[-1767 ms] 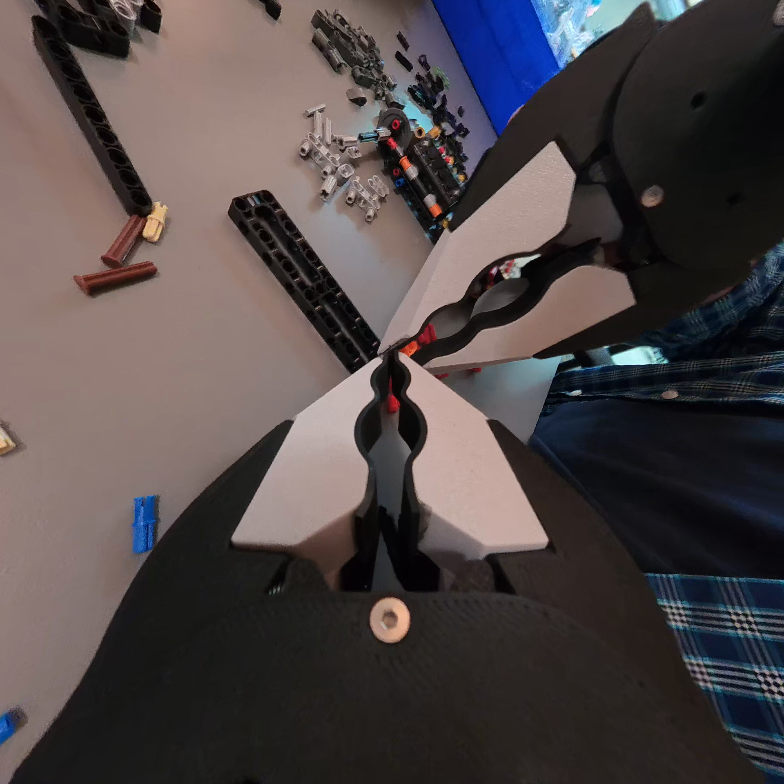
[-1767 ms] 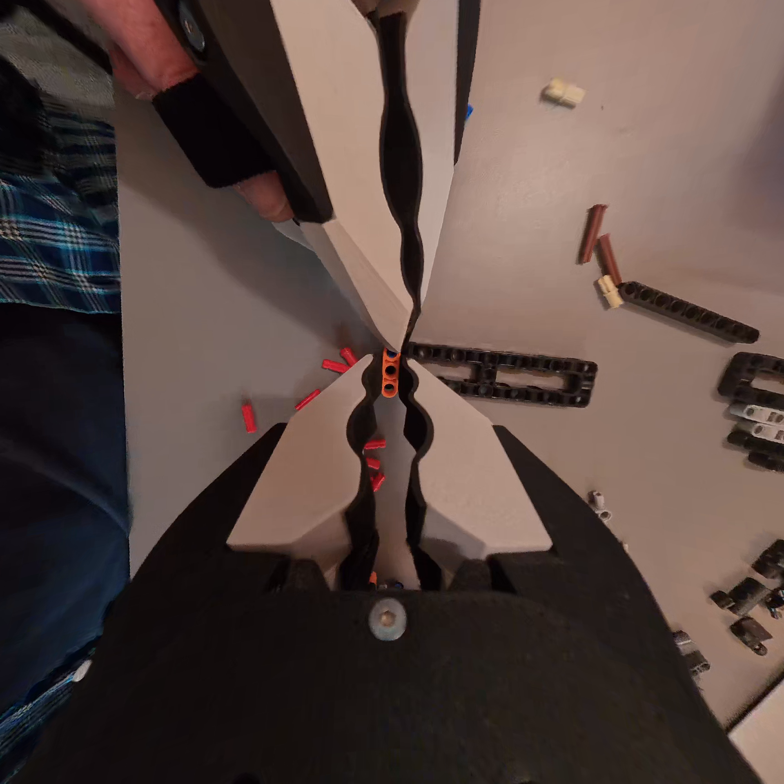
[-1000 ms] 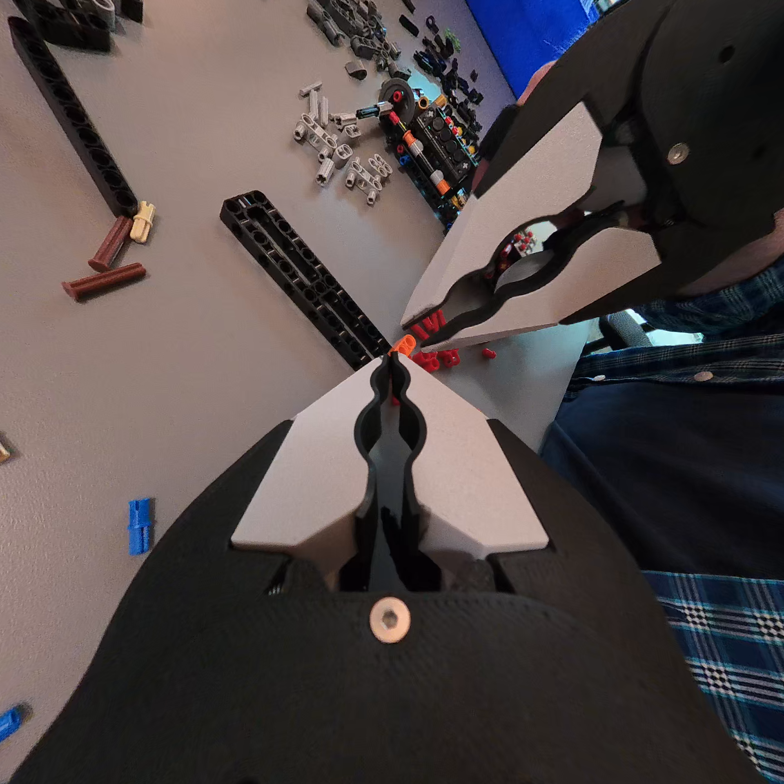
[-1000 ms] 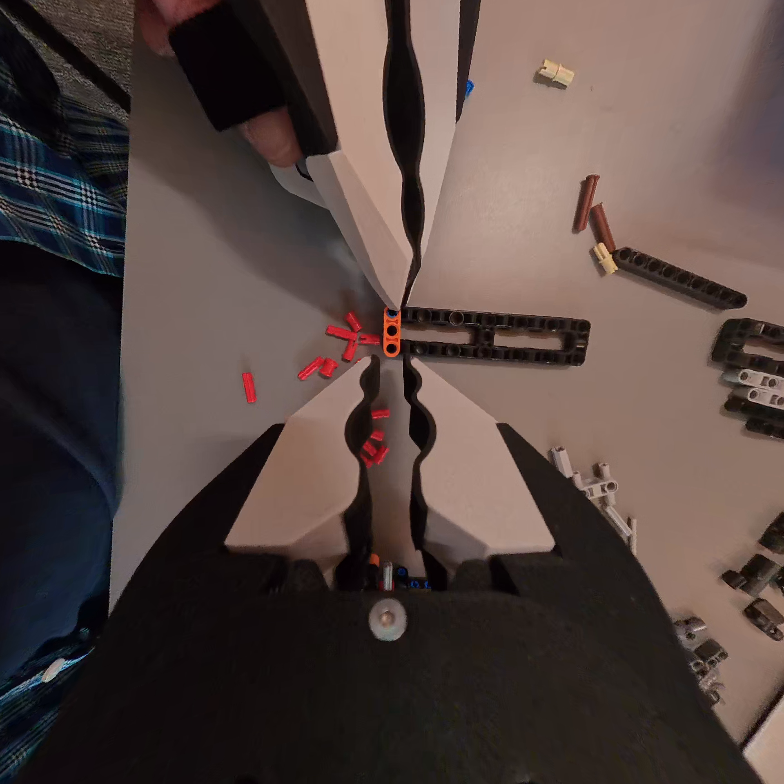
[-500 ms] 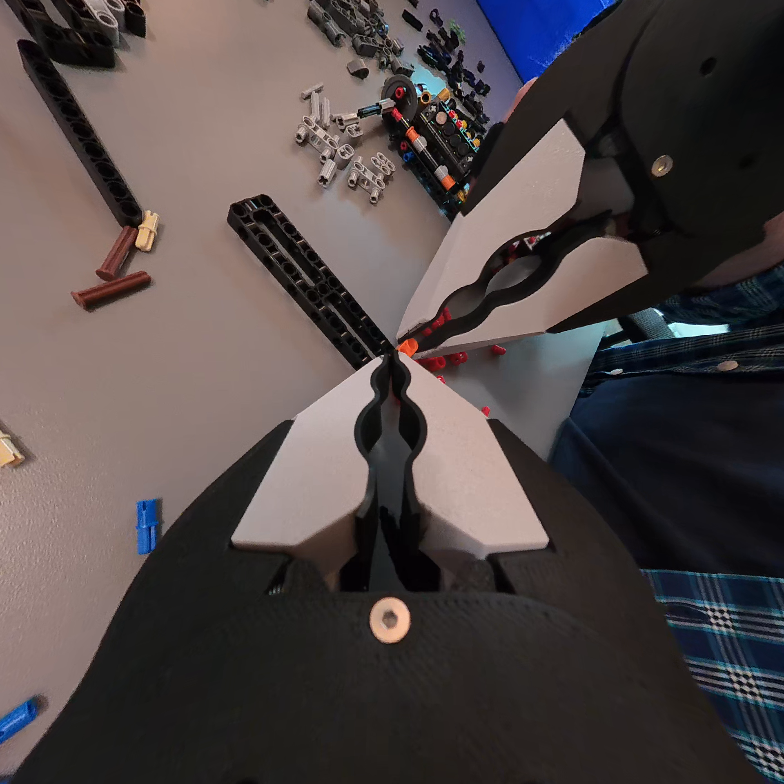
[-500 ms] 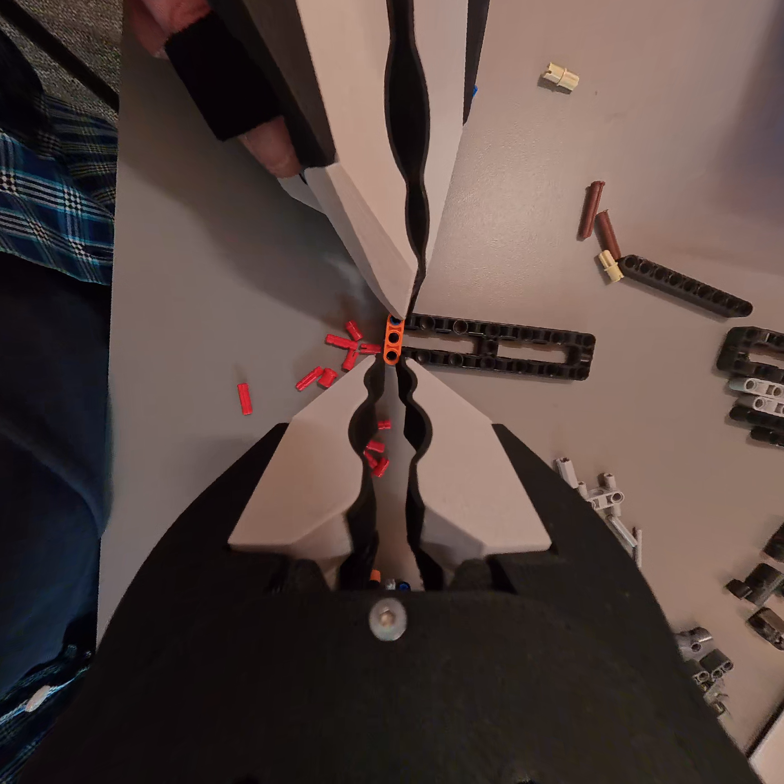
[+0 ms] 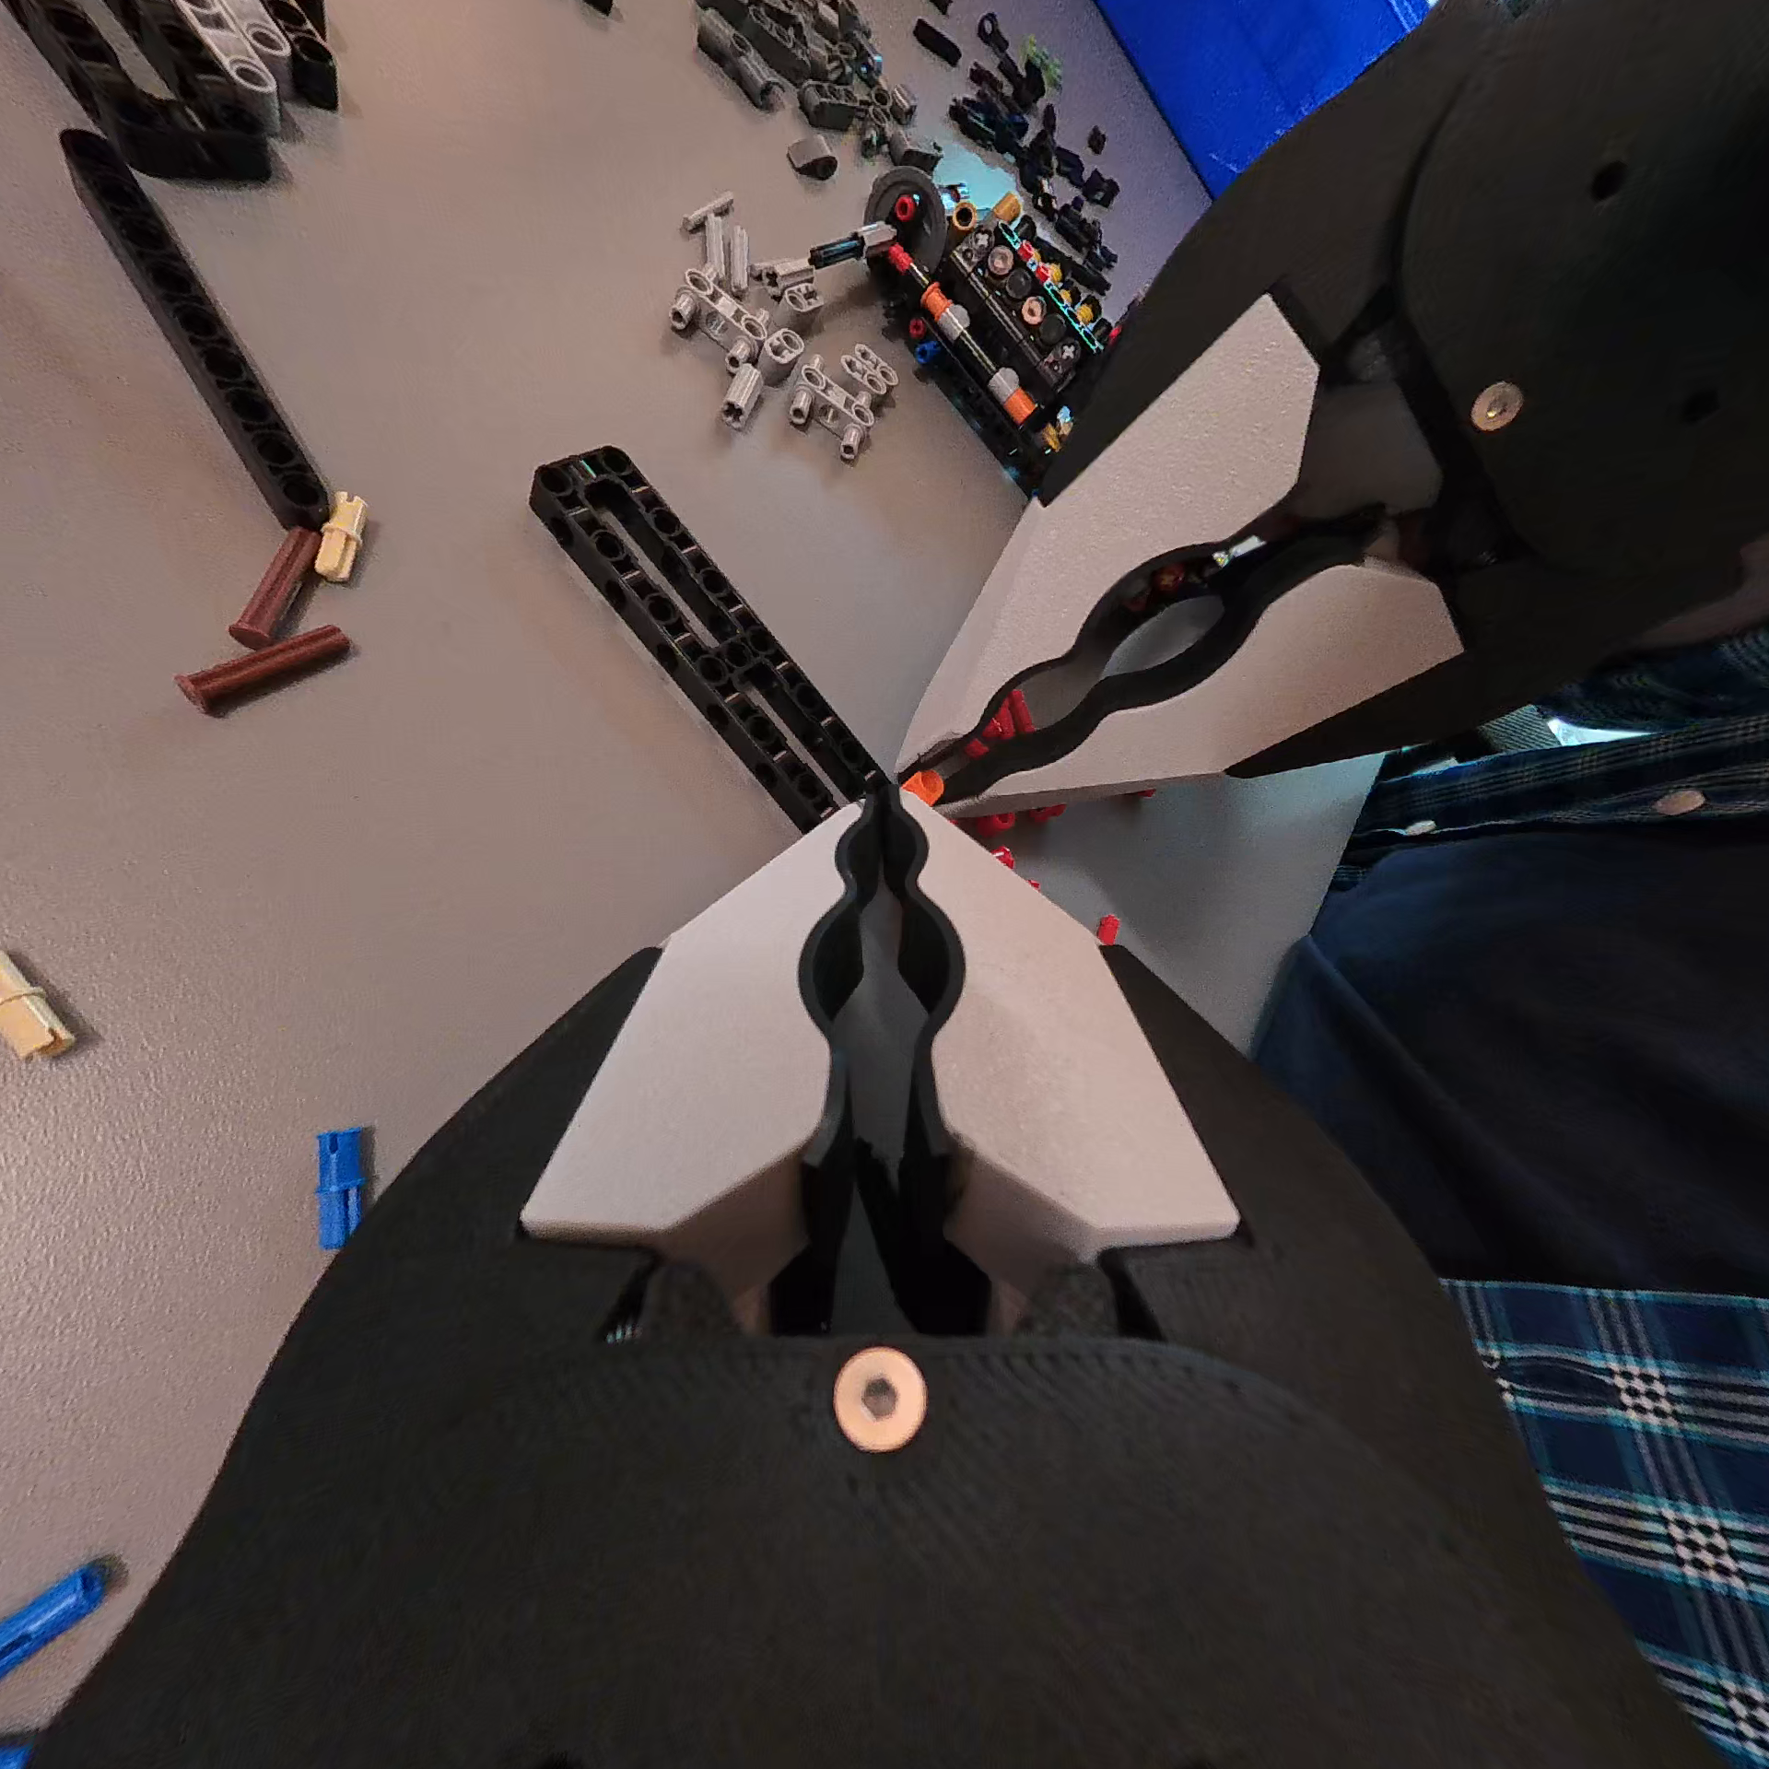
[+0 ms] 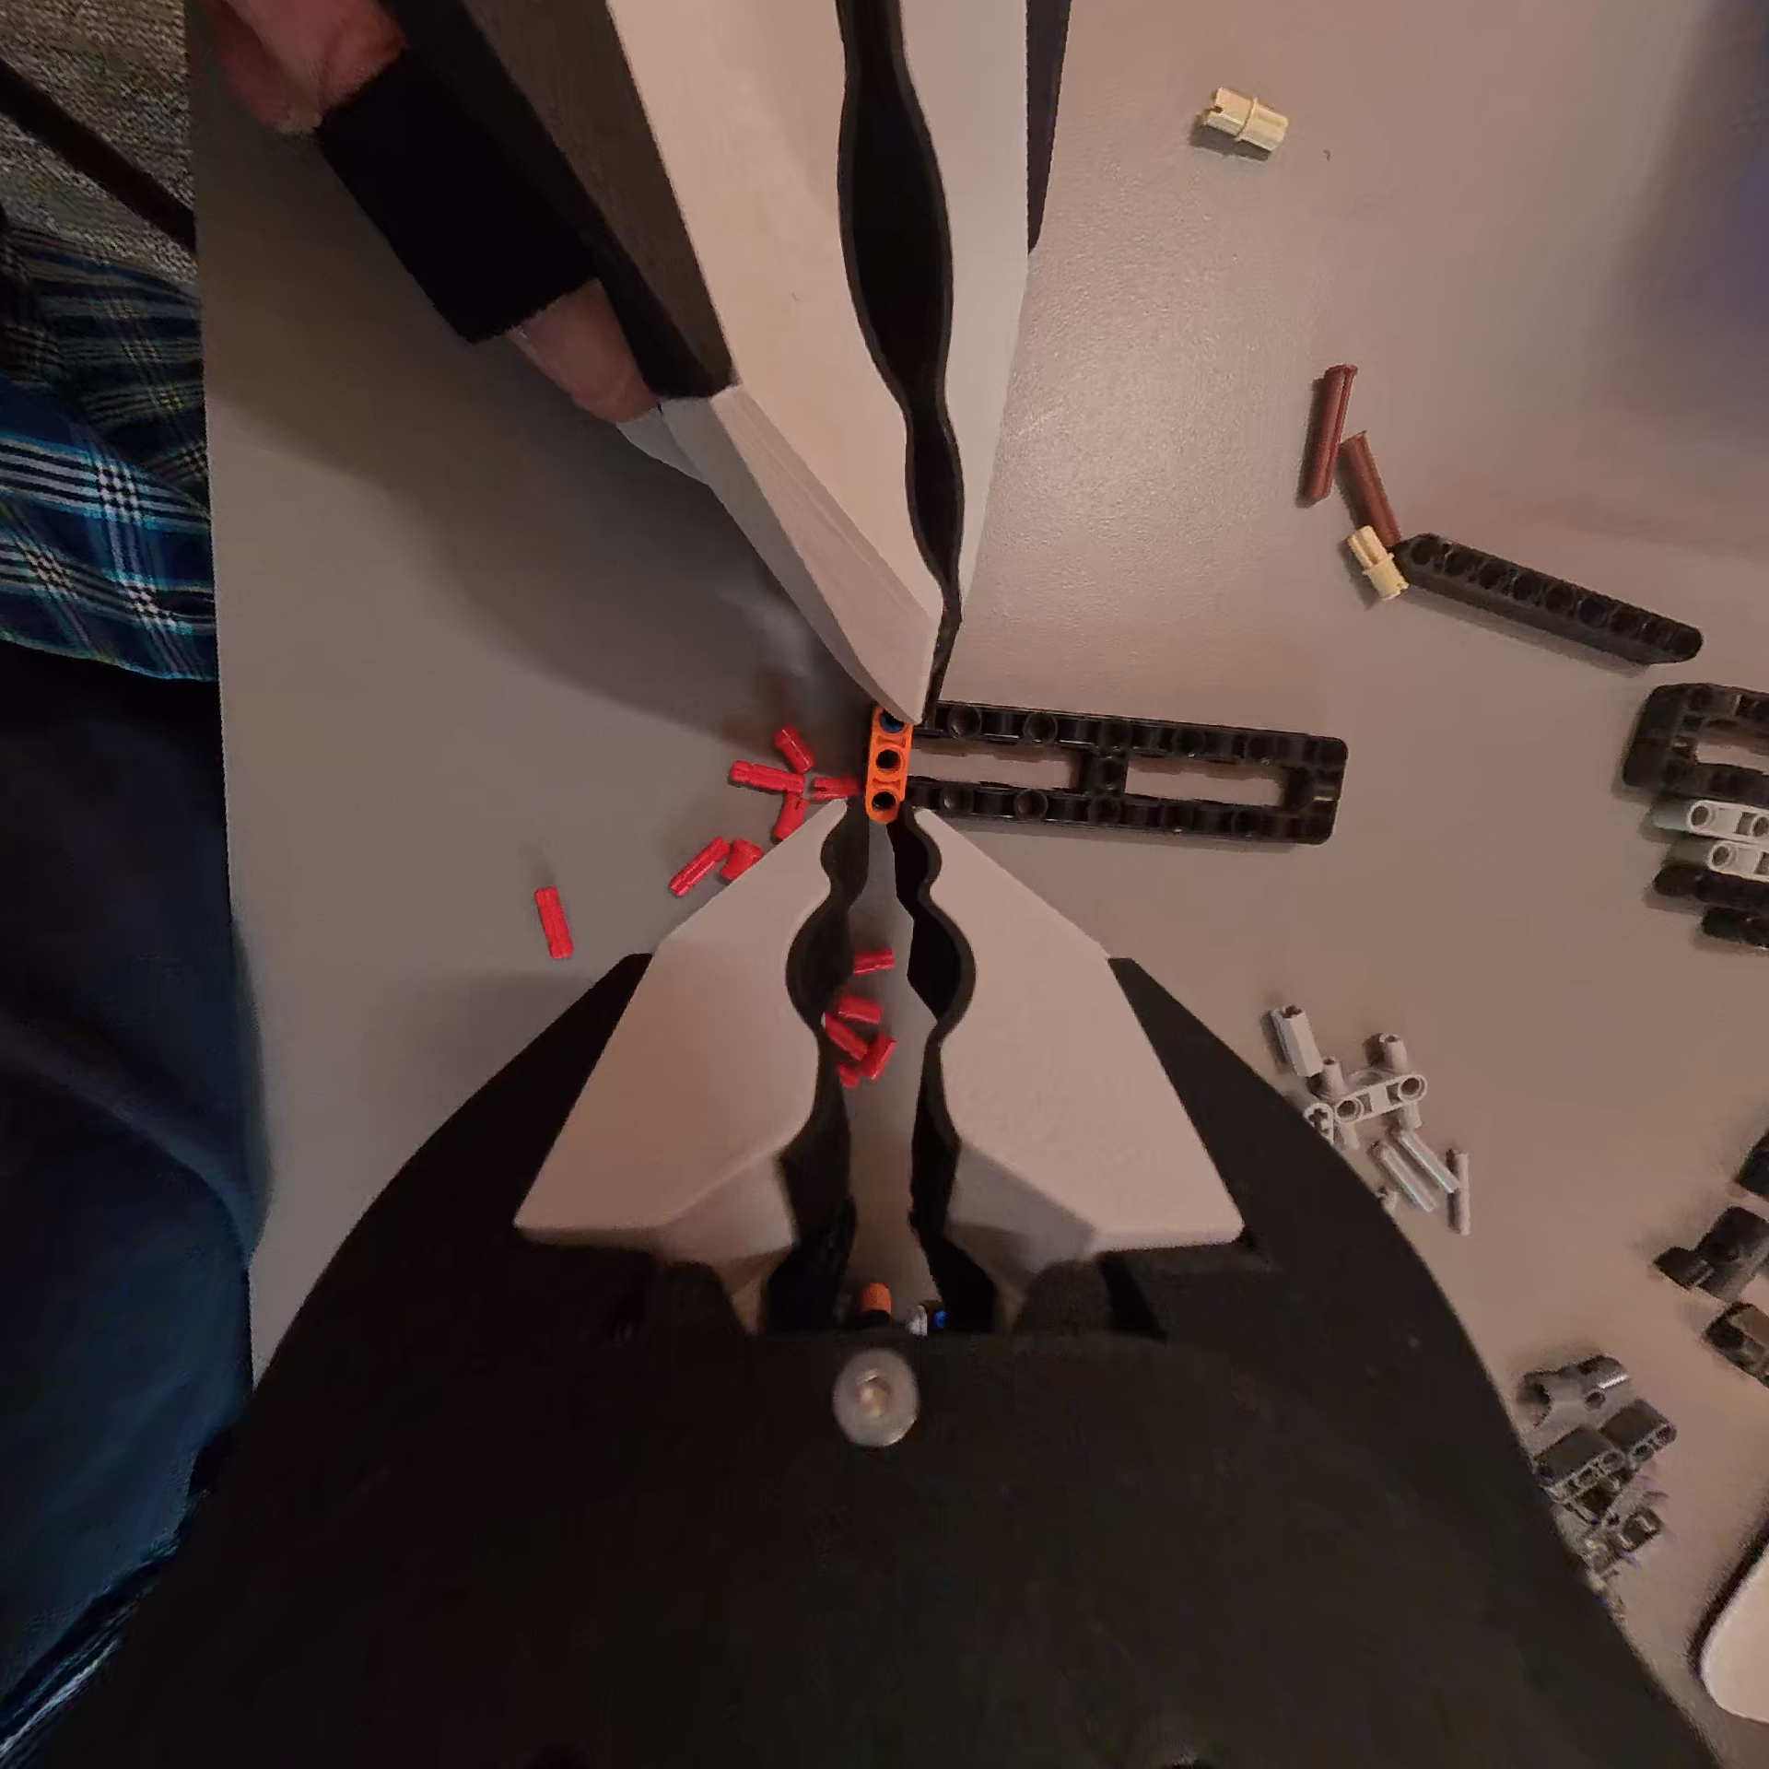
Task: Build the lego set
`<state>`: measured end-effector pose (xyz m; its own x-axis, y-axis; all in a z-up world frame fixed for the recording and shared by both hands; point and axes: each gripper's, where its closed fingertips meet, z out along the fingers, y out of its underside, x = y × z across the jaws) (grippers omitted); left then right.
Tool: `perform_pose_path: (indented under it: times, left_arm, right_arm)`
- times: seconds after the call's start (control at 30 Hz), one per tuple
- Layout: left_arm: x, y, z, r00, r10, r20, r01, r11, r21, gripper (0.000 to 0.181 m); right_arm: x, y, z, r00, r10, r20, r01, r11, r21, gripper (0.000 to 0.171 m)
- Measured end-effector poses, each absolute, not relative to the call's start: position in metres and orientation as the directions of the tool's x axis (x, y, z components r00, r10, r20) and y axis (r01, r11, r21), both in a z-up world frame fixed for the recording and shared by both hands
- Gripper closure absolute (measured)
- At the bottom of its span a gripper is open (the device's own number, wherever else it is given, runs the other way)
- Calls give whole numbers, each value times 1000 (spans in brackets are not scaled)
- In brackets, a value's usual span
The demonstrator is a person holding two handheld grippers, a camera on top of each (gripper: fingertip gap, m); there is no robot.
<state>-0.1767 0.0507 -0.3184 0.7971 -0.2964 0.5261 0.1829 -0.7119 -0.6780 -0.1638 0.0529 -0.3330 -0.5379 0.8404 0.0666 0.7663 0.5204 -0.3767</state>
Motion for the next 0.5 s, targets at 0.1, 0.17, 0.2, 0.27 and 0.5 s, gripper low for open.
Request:
perform_pose_path:
  times: [0.1, 0.17, 0.2, 0.27, 0.5]
  left_arm:
    - [-176, 52, -319, 817, -295, 496, 167, -703, -691, 181]
    - [-176, 53, -319, 811, -282, 513, 187, -705, -684, 181]
    - [-176, 53, -319, 806, -278, 523, 197, -707, -679, 181]
    - [-177, 53, -318, 807, -268, 527, 205, -709, -675, 181]
    - [-177, 48, -318, 791, -245, 560, 247, -710, -659, 181]
  right_arm:
    - [-164, 53, -335, -545, 836, 69, 770, 532, -353, 168]
    - [-163, 53, -335, -551, 832, 68, 767, 537, -351, 168]
    - [-163, 53, -335, -553, 831, 57, 767, 534, -356, 168]
    - [-164, 53, -334, -554, 831, 37, 764, 526, -372, 167]
    - [-169, 51, -321, -563, 826, 37, 748, 528, -402, 159]
